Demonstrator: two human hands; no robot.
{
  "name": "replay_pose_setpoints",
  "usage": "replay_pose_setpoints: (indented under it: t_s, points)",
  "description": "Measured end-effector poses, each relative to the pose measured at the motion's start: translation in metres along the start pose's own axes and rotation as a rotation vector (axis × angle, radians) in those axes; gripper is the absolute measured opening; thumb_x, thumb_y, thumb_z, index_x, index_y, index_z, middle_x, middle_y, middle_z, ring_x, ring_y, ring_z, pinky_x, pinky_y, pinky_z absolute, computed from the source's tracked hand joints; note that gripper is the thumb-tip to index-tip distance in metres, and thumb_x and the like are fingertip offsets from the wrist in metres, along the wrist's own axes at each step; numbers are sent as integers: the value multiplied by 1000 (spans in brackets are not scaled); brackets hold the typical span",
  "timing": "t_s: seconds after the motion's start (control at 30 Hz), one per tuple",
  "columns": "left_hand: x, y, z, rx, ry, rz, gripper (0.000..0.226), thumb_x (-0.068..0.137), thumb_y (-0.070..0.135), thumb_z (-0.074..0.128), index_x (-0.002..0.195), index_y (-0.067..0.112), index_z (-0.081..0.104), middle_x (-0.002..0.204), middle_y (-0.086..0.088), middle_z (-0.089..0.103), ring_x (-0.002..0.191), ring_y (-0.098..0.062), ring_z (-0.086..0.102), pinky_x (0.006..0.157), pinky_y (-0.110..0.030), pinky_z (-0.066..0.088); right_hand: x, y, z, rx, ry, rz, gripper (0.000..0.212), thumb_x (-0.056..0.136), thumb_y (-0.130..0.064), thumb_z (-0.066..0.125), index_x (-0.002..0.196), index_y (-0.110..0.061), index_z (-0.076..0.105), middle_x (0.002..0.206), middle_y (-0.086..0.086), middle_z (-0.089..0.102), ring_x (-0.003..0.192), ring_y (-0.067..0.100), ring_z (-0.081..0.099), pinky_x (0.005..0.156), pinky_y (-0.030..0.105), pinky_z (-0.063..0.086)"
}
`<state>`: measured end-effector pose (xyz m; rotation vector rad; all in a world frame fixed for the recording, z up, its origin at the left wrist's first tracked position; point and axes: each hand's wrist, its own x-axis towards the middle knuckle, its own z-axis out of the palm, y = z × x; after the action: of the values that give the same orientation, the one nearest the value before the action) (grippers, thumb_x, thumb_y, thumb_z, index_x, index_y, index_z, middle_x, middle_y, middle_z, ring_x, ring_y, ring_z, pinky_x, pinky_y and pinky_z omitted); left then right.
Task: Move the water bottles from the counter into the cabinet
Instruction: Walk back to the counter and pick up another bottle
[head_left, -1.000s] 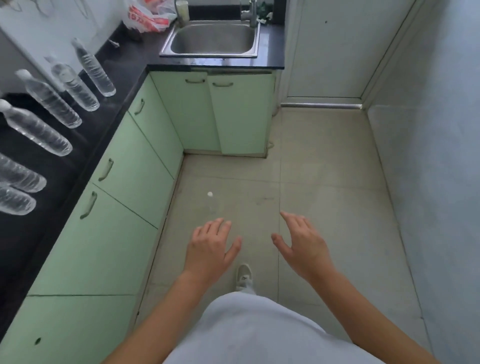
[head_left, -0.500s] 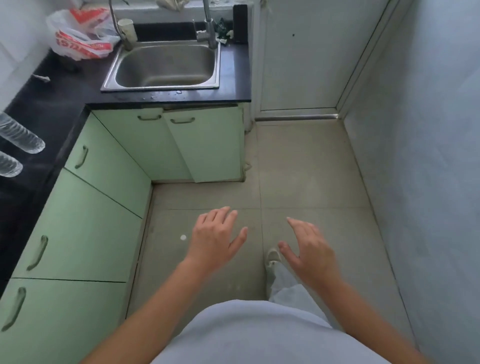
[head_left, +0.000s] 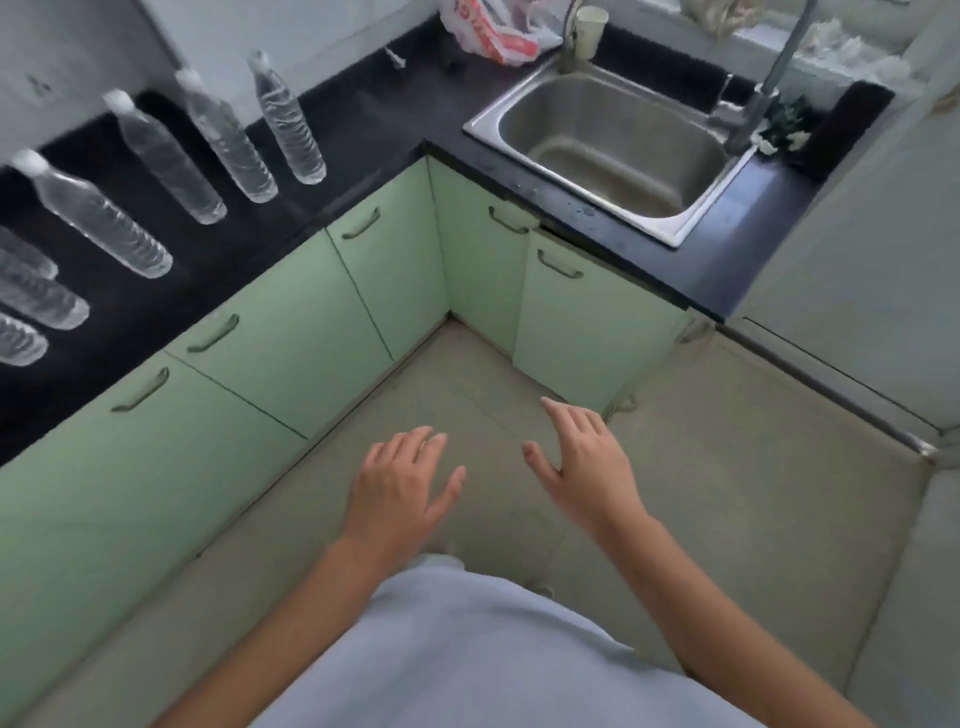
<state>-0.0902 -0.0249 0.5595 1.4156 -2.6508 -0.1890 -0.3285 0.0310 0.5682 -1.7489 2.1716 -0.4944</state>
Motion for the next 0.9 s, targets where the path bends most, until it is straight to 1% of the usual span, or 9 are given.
replay_pose_setpoints:
  t_s: [0.07, 0.13, 0.23, 0.3, 0.37, 0.5, 0.6, 0.77, 0.9]
  points:
    - [-5, -10, -5, 2, -9, -123, 59, 99, 54, 36, 124, 11, 68, 127, -10, 68, 113, -28, 65, 91, -41, 52, 27, -12, 8, 1, -47, -87, 61, 93, -46, 54, 140, -8, 54, 133, 7, 63, 125, 27, 53, 101, 35, 44]
    - [-8, -23, -5, 0, -15, -223, 58, 98, 53, 37, 124, 11, 68, 127, -10, 68, 112, -29, 65, 91, -42, 53, 52, -25, 18, -3, -101, -167, 62, 92, -49, 51, 139, -8, 54, 134, 7, 63, 125, 27, 54, 102, 35, 44]
    - [-4, -46, 1, 5, -19, -317, 59, 97, 54, 38, 123, 11, 68, 126, -10, 68, 110, -30, 65, 89, -42, 53, 83, -40, 32, -15, -155, -232, 61, 95, -47, 53, 142, -8, 52, 137, 5, 61, 128, 25, 51, 103, 35, 43]
    - [5, -58, 7, 3, -19, -349, 59, 96, 53, 39, 121, 10, 70, 123, -10, 70, 107, -31, 67, 86, -42, 53, 96, -45, 36, -13, -176, -235, 60, 95, -47, 53, 143, -10, 51, 139, 4, 59, 130, 24, 50, 104, 34, 43]
    - [23, -67, 12, -5, -7, -356, 57, 95, 53, 40, 119, 11, 71, 121, -9, 71, 103, -30, 68, 83, -41, 54, 107, -46, 39, -25, -186, -232, 62, 94, -50, 48, 142, -10, 52, 137, 3, 60, 128, 24, 51, 101, 34, 44]
    - [62, -82, 24, -23, -7, -284, 56, 95, 52, 40, 117, 10, 69, 118, -9, 70, 101, -30, 68, 80, -41, 55, 128, -35, 47, -75, -226, -224, 65, 93, -53, 42, 141, -11, 52, 137, 2, 61, 127, 24, 52, 100, 34, 46]
    - [76, -92, 25, -19, 7, -293, 55, 95, 51, 40, 115, 9, 69, 117, -10, 70, 100, -31, 68, 80, -42, 55, 141, -29, 49, -83, -259, -214, 63, 94, -52, 45, 143, -12, 51, 138, 2, 60, 128, 24, 51, 101, 35, 46]
    - [79, -105, 37, -18, -20, -393, 56, 95, 52, 40, 115, 10, 70, 117, -10, 70, 98, -31, 68, 79, -40, 54, 178, -22, 65, -131, -371, -276, 59, 96, -46, 55, 144, -12, 50, 139, 3, 59, 130, 24, 50, 102, 35, 45]
    - [69, -110, 56, -28, -84, -540, 56, 94, 54, 41, 117, 11, 70, 118, -9, 70, 97, -32, 68, 80, -39, 52, 213, -21, 94, -139, -511, -352, 60, 97, -44, 56, 146, -11, 47, 140, 5, 57, 131, 27, 48, 104, 37, 42]
